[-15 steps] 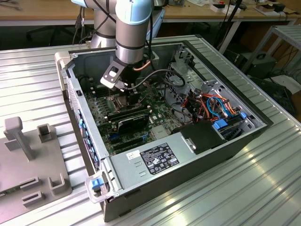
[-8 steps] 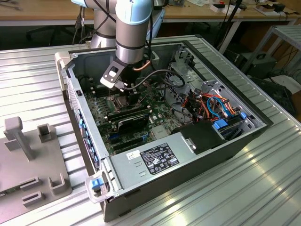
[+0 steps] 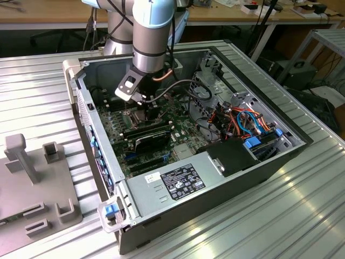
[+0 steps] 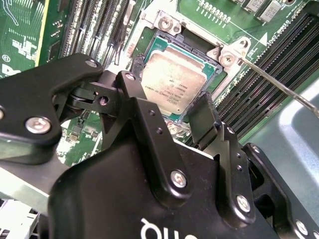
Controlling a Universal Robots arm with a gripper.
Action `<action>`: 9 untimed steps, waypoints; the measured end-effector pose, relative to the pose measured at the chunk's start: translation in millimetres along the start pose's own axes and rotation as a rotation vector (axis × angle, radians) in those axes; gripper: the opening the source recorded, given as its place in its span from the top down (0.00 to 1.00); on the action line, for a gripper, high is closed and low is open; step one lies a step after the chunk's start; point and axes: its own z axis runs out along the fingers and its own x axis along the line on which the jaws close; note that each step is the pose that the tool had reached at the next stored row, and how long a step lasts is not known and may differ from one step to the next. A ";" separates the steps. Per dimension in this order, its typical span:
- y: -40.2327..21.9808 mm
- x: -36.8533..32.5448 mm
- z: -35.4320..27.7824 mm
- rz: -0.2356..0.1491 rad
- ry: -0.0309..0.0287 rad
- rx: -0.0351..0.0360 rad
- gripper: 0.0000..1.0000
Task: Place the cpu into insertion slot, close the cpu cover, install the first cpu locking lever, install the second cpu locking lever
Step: 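Place the cpu into insertion slot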
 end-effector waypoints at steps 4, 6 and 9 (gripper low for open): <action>0.6 0.3 -4.4 0.000 0.0014 0.0038 0.40; 0.6 -0.1 -7.0 0.000 -0.0002 0.0065 0.40; 0.6 -0.1 -7.1 0.000 -0.0002 0.0070 0.40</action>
